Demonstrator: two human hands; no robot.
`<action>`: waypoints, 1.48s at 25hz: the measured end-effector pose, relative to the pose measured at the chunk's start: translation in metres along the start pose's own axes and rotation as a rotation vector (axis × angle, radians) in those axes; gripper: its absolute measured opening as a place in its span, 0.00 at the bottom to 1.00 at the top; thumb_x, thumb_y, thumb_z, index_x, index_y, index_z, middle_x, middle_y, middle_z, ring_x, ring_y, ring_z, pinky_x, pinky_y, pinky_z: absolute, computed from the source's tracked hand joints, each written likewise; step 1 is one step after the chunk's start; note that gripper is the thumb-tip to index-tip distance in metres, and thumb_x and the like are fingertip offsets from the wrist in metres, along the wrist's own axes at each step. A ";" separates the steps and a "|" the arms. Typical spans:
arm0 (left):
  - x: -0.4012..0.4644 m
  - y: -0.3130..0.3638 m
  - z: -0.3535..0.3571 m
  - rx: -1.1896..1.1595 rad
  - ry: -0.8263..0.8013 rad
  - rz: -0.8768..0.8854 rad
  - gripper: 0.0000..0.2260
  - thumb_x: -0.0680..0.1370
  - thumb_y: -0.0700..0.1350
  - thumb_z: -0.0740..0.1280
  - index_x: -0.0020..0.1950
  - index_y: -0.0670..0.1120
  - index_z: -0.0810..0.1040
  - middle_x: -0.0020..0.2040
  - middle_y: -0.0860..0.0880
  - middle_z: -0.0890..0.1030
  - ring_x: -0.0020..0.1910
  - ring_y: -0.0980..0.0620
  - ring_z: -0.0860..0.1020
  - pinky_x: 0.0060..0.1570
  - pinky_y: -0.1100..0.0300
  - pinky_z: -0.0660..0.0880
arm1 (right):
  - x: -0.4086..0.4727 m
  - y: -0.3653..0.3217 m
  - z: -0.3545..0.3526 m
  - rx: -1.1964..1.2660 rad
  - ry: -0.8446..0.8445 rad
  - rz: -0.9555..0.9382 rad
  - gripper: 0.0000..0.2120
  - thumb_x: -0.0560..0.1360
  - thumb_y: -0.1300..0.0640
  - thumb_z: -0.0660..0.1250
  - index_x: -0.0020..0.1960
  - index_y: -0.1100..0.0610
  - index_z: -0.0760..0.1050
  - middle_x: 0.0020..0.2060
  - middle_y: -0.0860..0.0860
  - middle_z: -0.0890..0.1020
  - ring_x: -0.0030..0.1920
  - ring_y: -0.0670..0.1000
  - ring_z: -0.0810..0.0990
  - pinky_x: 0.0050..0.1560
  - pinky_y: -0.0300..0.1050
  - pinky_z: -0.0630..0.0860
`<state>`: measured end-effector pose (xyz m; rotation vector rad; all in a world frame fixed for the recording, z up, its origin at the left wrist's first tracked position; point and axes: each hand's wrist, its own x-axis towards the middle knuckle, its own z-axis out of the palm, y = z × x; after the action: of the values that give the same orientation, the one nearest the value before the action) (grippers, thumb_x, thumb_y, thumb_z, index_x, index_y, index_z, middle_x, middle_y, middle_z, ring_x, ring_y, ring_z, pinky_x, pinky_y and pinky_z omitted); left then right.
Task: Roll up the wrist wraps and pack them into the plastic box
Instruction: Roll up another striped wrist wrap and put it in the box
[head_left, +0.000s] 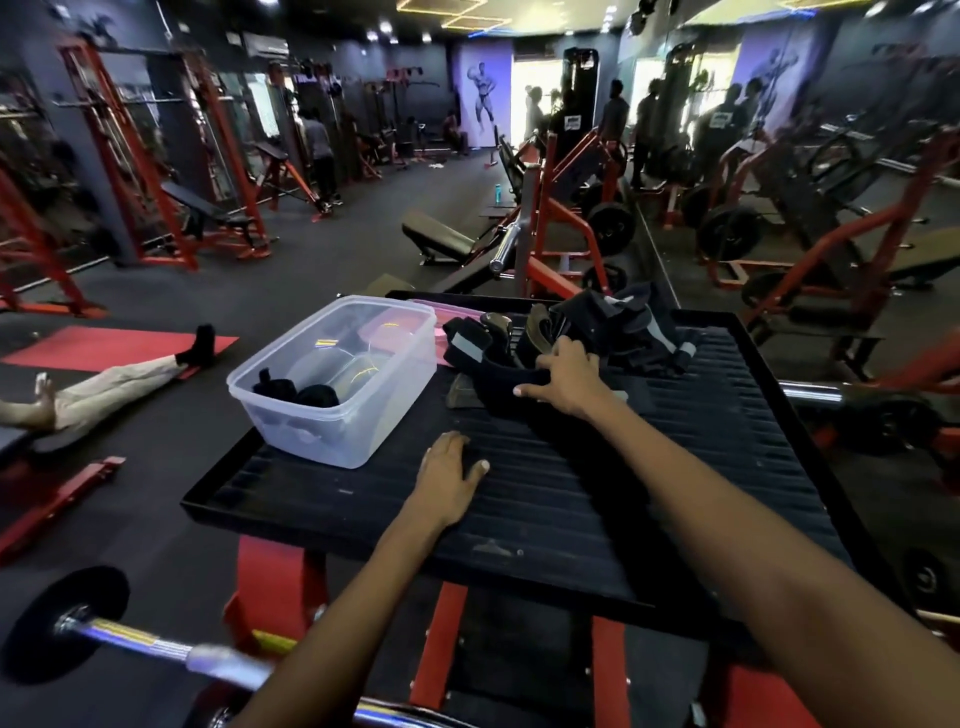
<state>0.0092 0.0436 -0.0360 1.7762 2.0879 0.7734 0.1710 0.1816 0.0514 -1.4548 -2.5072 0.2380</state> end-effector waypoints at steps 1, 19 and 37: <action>-0.001 0.001 -0.001 -0.030 0.012 0.004 0.22 0.80 0.51 0.60 0.69 0.39 0.67 0.71 0.42 0.67 0.71 0.45 0.64 0.71 0.51 0.59 | -0.004 -0.003 -0.001 0.059 0.012 -0.071 0.20 0.73 0.42 0.67 0.55 0.57 0.76 0.55 0.55 0.71 0.60 0.57 0.70 0.59 0.51 0.67; 0.010 0.083 -0.048 -1.683 -0.252 -0.793 0.08 0.75 0.44 0.69 0.42 0.39 0.77 0.34 0.42 0.82 0.29 0.47 0.81 0.22 0.57 0.78 | -0.095 0.013 -0.072 0.837 -0.364 -0.175 0.15 0.78 0.64 0.61 0.64 0.59 0.75 0.56 0.49 0.81 0.56 0.43 0.80 0.57 0.35 0.75; -0.022 0.045 -0.101 0.350 -0.082 -0.306 0.24 0.77 0.62 0.58 0.53 0.43 0.78 0.48 0.42 0.83 0.52 0.44 0.79 0.49 0.56 0.71 | -0.081 0.031 -0.006 0.142 -0.249 0.098 0.14 0.75 0.50 0.68 0.57 0.54 0.76 0.48 0.50 0.76 0.53 0.53 0.76 0.57 0.50 0.73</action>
<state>-0.0048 0.0049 0.0686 1.5501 2.4731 0.2603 0.2370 0.1261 0.0395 -1.5761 -2.5456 0.6379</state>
